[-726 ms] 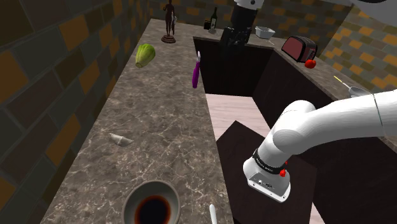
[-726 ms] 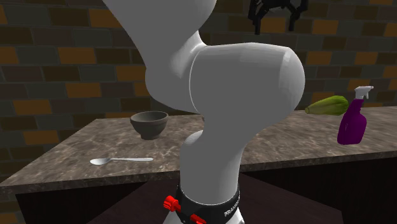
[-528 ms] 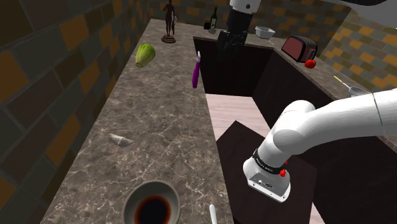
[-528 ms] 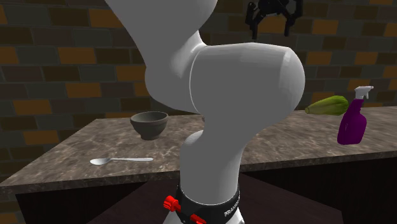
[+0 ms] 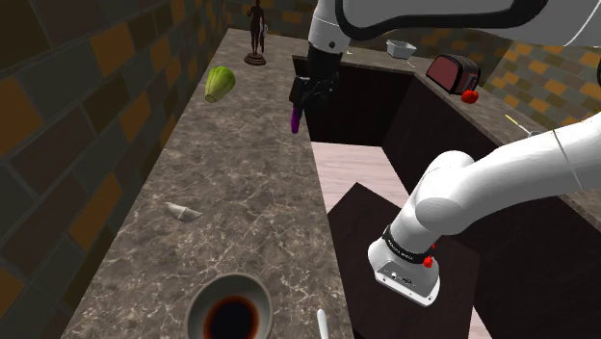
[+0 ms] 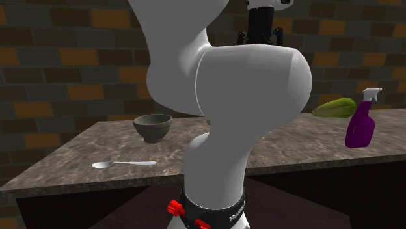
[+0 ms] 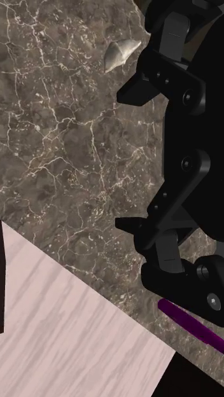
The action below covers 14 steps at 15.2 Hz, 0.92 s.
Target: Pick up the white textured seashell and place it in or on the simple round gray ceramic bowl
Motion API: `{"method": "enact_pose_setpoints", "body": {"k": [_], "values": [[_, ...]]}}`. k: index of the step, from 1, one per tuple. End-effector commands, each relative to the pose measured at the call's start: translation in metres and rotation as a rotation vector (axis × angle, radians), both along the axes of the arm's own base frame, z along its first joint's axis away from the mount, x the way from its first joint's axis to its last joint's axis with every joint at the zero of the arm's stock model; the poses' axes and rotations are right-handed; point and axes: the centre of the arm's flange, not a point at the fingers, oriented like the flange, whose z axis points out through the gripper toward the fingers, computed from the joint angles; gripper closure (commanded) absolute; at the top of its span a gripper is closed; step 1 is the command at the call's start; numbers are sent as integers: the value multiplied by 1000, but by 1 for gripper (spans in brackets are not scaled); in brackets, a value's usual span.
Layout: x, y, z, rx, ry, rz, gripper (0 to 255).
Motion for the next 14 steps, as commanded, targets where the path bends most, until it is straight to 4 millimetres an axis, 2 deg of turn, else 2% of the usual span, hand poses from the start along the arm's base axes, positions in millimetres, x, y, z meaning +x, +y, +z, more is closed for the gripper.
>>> {"method": "enact_pose_setpoints", "body": {"k": [1,14], "values": [[9,15,-17,4,-6,4,0],[79,121,-125,28,-35,31,0]]}}
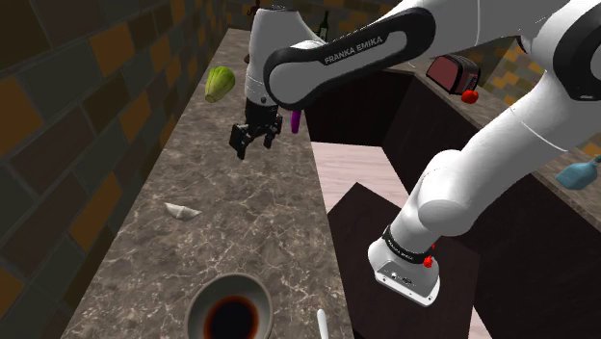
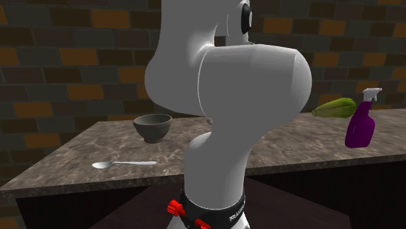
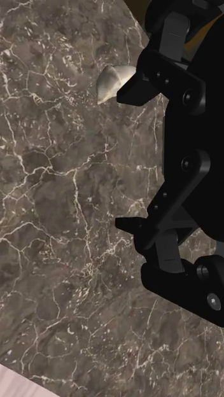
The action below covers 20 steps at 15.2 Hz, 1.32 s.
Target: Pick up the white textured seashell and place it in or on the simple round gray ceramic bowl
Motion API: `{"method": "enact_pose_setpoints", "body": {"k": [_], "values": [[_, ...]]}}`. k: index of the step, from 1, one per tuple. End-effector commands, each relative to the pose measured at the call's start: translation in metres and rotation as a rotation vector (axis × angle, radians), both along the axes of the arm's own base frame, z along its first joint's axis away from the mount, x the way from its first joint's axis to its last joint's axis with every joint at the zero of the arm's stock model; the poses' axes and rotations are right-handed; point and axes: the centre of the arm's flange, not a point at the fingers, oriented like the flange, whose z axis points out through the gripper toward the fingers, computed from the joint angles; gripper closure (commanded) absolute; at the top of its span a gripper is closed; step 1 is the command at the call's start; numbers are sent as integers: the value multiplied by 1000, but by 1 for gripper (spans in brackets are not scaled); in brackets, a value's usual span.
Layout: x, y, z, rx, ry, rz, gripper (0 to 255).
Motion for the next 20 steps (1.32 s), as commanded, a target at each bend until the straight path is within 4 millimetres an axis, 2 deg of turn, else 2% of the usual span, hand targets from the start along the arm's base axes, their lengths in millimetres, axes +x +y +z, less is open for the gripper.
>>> {"method": "enact_pose_setpoints", "body": {"k": [1,18,20], "values": [[12,18,-17,6,-6,4,0],[104,164,-151,37,-43,40,0],[108,172,-162,38,-45,42,0]]}}
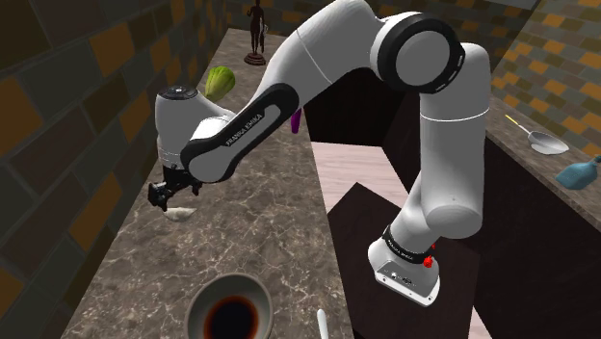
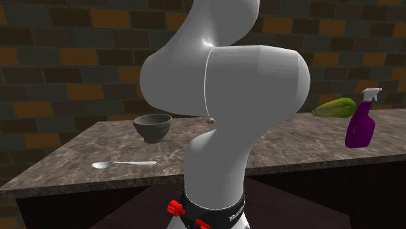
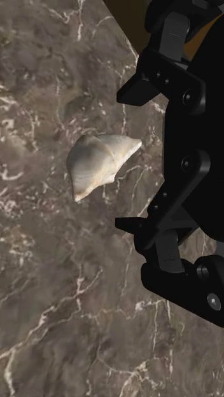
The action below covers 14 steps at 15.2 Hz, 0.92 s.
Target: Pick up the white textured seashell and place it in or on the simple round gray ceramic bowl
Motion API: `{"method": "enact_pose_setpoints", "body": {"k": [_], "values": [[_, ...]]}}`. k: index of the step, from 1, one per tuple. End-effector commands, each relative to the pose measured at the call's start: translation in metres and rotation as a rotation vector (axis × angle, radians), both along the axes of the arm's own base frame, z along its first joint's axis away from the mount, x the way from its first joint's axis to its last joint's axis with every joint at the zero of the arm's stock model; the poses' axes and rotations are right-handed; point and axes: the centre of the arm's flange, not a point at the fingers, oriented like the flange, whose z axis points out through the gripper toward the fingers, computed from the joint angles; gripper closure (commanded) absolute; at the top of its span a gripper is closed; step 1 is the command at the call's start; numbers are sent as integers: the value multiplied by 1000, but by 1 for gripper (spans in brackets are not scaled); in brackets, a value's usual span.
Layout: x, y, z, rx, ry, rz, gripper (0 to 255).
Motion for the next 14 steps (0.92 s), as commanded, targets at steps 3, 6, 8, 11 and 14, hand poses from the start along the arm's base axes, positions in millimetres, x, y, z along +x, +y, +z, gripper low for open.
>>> {"method": "enact_pose_setpoints", "body": {"k": [3,6,8,11,14], "values": [[6,5,-23,1,-2,1,0],[8,7,-39,1,-2,1,0],[8,7,-42,1,-2,1,0],[8,7,-42,1,-2,1,0],[8,7,-42,1,-2,1,0]]}}
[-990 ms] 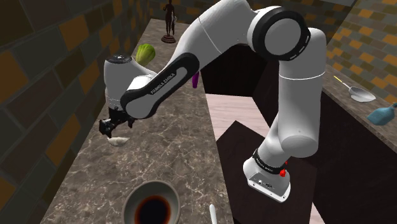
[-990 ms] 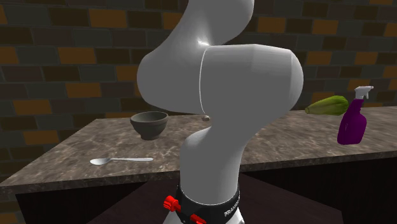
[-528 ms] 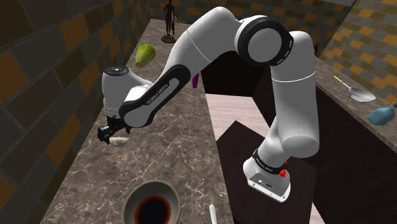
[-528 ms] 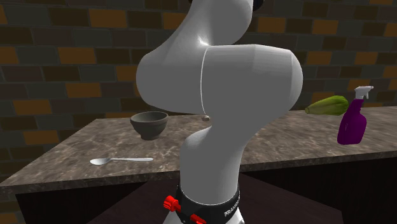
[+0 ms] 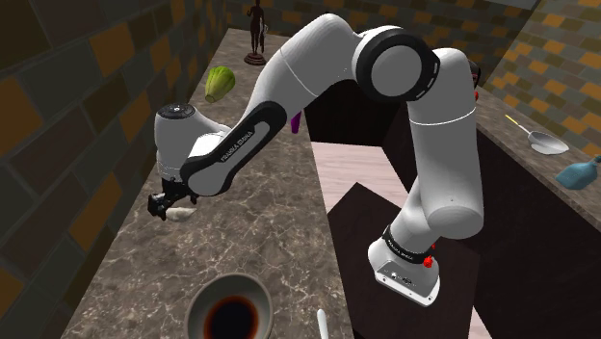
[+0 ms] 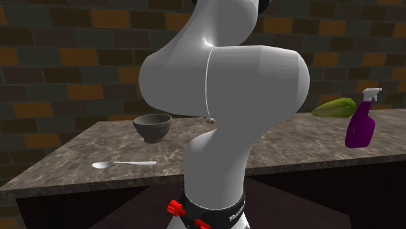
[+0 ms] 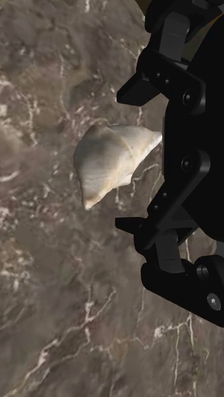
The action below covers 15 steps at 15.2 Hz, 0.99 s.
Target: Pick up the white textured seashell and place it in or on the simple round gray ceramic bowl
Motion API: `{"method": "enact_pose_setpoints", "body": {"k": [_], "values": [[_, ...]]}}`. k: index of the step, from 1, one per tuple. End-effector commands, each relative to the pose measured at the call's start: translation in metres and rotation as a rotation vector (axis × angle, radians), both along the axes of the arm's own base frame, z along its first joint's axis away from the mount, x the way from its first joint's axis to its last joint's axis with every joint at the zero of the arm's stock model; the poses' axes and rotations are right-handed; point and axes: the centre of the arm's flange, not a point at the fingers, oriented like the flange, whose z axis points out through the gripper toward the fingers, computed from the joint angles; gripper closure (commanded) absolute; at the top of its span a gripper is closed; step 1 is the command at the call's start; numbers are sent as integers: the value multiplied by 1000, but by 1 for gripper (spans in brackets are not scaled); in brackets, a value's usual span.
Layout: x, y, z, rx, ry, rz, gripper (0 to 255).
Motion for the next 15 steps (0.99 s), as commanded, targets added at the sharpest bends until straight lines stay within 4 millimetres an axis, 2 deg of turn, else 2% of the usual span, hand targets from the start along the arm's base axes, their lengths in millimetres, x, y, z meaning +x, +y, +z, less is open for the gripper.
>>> {"method": "enact_pose_setpoints", "body": {"k": [1,10,15], "values": [[0,0,0,0,0,0,255],[0,0,0,0,0,0,255],[0,0,26,0,0,0,255]]}}
